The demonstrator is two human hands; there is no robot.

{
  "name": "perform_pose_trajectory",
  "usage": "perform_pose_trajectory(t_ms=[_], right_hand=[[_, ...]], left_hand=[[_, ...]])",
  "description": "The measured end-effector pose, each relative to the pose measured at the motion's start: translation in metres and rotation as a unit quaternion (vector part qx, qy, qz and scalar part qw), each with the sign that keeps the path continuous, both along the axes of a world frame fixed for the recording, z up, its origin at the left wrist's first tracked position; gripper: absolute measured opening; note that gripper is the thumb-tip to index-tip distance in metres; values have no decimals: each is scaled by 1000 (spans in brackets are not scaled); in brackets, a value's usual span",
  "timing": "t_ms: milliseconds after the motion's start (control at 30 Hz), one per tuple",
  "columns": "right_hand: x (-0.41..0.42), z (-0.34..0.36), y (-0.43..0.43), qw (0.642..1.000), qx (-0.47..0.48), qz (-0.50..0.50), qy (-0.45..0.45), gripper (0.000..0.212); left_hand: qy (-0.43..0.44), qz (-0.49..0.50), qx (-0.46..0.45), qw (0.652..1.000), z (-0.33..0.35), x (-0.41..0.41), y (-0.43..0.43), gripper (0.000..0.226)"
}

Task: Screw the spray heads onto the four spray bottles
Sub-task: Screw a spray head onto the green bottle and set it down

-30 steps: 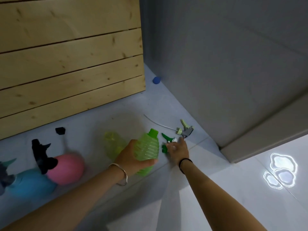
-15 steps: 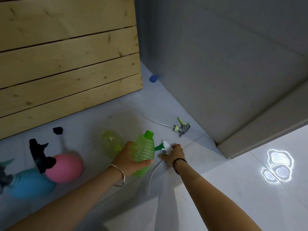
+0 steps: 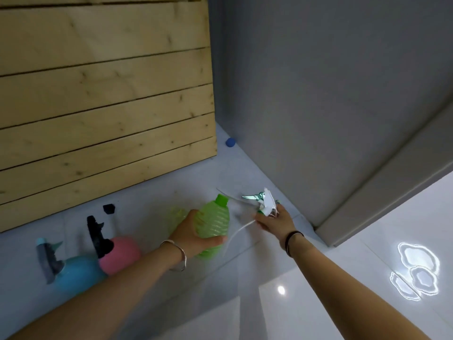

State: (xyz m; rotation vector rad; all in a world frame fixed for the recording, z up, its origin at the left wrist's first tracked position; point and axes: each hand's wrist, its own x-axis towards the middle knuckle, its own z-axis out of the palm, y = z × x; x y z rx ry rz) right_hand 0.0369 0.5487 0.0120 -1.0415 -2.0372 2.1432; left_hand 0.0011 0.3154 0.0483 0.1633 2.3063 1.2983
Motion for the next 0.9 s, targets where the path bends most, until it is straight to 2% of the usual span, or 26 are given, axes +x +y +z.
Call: perform_pose_trajectory(t_ms=[200, 467, 567, 733, 900], right_hand=[[-4, 116, -7, 995, -10, -5, 102, 49], [7, 254, -62, 980, -37, 27, 193, 45], [12, 282, -87, 976, -22, 26, 217, 48], [23, 302, -124, 961, -116, -4, 249, 24], [33, 301, -141, 957, -111, -18, 268, 21]], left_hand=[[38, -16, 27, 999, 77, 0, -19, 71], [97, 43, 57, 993, 165, 19, -86, 77], [115, 72, 46, 990, 183, 31, -111, 78], [119, 116, 53, 985, 185, 52, -142, 78], [94, 105, 50, 989, 181, 62, -161, 75]])
